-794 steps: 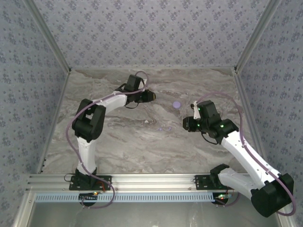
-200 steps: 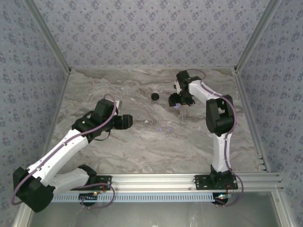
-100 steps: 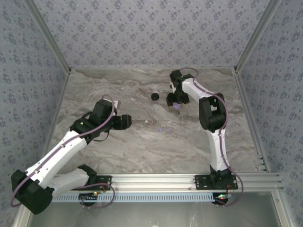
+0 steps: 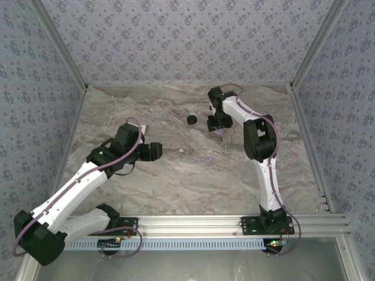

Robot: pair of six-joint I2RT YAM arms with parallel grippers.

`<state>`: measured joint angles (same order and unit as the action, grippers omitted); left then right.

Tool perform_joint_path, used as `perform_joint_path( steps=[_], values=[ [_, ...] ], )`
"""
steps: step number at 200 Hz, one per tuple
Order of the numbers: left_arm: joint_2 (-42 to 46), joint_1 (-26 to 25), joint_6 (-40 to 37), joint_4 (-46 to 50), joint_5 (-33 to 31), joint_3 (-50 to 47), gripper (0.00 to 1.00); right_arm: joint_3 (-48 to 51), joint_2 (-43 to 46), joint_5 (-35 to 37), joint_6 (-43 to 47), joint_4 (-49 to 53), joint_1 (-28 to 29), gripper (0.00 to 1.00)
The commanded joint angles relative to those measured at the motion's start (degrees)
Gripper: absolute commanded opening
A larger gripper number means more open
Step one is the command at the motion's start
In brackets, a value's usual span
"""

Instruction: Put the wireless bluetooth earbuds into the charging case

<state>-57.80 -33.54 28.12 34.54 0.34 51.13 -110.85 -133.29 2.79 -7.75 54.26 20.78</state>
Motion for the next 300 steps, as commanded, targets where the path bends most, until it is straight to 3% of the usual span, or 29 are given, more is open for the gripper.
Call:
perform_joint_path(
  steps=[1, 98, 193, 265, 300],
  values=[
    [1.11, -0.16, -0.43, 0.78, -0.98, -0.6, 0.77, -1.39, -1.47, 0.82, -0.25, 2.91, 0.63, 0.52],
    [1.13, -0.13, -0.17, 0.11, -0.4, -1.17, 0.77, 6.02, 5.47, -1.66, 1.27, -0.52, 7.35, 0.52],
    [0.41, -0.17, 0.36, -1.09, 0.98, -1.61, 0.77, 7.5, 4.45, -0.94, 3.77, -1.52, 12.91, 0.54],
    [-2.76, -0.15, -0.17, -3.57, 3.56, -1.21, 0.77, 8.29, 9.83, -3.91, 2.43, -2.52, 11.22, 0.7],
    [-8.42, 2.11, 0.01, -7.95, 10.63, -0.13, 0.78, 13.57, 16.3, -8.39, 0.25, -4.97, 8.76, 0.71]
  ],
)
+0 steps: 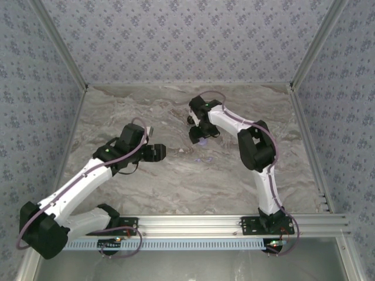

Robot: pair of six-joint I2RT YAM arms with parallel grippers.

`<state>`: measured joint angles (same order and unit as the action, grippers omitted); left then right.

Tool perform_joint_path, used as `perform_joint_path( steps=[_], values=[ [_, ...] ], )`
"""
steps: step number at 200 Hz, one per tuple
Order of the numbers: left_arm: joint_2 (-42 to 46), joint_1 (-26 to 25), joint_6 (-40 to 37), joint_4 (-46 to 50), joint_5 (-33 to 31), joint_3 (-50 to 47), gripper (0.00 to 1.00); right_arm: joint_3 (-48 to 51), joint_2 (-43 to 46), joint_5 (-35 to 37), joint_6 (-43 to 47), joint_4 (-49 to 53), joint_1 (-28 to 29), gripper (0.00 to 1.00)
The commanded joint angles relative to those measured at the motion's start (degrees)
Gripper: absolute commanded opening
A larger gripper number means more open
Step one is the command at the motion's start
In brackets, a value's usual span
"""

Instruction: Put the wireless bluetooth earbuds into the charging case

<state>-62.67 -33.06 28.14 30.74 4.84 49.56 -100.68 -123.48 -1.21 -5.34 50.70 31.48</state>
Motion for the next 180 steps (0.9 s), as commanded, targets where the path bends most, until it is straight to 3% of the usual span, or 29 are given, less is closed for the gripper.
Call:
perform_joint_path(
  steps=[1, 59, 107, 180],
  values=[
    [-3.75, 1.7, -0.01, -4.35, 6.27, 1.52, 0.78, 3.66, 6.71, -4.66, -2.27, -1.53, -2.04, 0.71],
    [-18.13, 4.56, -0.85, -13.33, 16.29, 6.84, 0.76, 19.93, 16.28, -16.8, -11.1, -12.91, -8.36, 0.7],
    [-32.14, 4.68, -1.53, -17.47, 19.56, 14.37, 0.73, 28.37, 18.71, -23.14, -17.46, -21.85, -11.15, 0.66],
    [-46.12, 4.49, 0.68, -20.23, 23.11, 23.43, 0.63, 30.54, 16.67, -27.17, -22.27, -28.02, -12.44, 0.46]
  ],
)
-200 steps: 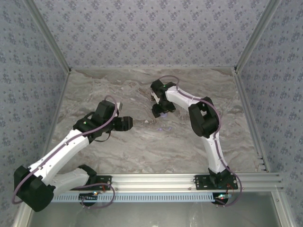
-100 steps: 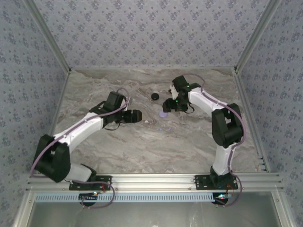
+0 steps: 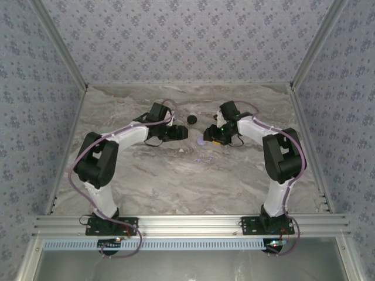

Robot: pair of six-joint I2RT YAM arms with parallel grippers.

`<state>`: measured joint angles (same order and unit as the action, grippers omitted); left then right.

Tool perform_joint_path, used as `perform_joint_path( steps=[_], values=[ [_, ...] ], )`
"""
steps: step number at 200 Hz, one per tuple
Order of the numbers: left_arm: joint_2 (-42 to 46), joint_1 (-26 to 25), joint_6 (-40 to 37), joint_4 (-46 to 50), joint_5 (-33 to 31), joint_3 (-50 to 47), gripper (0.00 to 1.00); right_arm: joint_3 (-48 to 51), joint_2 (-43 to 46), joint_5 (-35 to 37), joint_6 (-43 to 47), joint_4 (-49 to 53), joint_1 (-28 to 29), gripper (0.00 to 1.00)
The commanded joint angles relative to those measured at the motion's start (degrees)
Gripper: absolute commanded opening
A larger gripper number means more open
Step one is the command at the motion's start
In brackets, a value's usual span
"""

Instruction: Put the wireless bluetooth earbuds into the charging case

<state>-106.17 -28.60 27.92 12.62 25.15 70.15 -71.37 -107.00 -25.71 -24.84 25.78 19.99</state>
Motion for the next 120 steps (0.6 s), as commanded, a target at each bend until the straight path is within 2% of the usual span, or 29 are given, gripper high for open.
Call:
perform_joint_path(
  steps=[1, 48, 120],
  values=[
    [-2.72, -0.01, 0.95, -2.18, 2.89, 2.95, 0.63, 1.28, 0.16, -2.71, -2.81, -3.15, -0.98, 0.46],
    [-7.98, -0.58, 2.17, -3.37, 5.94, 6.04, 0.58, 1.59, -1.42, -4.93, -4.3, -5.35, -1.88, 0.36],
    [-13.36, -1.41, 3.15, -3.25, 9.3, 10.31, 0.52, 2.03, -4.37, -6.36, -5.75, -7.55, -2.13, 0.34]
  ],
)
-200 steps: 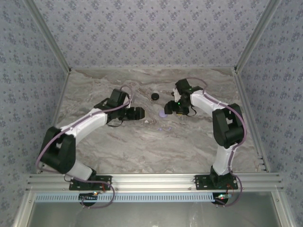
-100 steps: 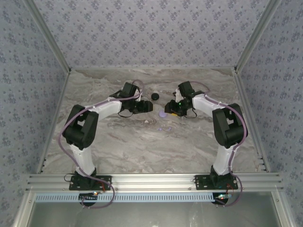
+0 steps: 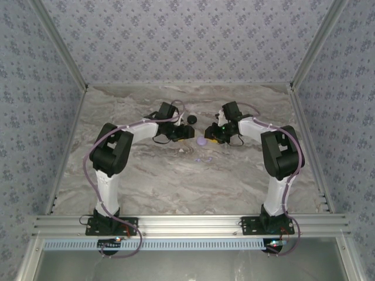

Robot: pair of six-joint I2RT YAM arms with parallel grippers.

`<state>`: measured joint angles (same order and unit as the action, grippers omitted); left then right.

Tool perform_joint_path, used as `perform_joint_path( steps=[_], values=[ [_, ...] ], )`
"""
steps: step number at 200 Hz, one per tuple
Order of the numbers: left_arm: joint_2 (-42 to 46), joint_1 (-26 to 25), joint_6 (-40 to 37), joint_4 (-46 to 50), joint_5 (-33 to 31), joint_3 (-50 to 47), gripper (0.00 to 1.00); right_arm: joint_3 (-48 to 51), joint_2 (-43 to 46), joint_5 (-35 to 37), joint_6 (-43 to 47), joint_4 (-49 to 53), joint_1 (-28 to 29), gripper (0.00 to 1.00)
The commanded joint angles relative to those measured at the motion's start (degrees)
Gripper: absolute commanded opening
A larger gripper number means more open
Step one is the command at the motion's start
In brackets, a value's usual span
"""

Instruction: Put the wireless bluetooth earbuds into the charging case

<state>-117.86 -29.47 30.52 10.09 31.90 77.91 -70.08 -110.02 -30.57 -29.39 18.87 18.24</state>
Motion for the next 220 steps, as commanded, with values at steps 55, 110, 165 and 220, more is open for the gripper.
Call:
perform_joint_path(
  steps=[55, 110, 165, 220],
  values=[
    [-3.94, -1.52, 1.17, -0.28, 4.2, 4.31, 0.49, 0.74, -2.01, -1.49, -1.13, -0.38, -0.4, 0.3],
    [-5.51, -2.32, 0.92, 0.79, 5.59, 5.32, 0.49, 0.91, -2.31, -1.6, -0.9, -0.5, -0.89, 0.27],
    [-6.82, -2.55, 1.38, 0.46, 6.96, 5.93, 0.49, 0.63, -3.55, -2.28, -1.07, -0.96, -0.93, 0.26],
    [-7.47, -2.96, 1.21, 0.81, 8.36, 6.38, 0.49, 0.65, -3.93, -1.91, -0.72, -0.59, -0.99, 0.24]
  ],
)
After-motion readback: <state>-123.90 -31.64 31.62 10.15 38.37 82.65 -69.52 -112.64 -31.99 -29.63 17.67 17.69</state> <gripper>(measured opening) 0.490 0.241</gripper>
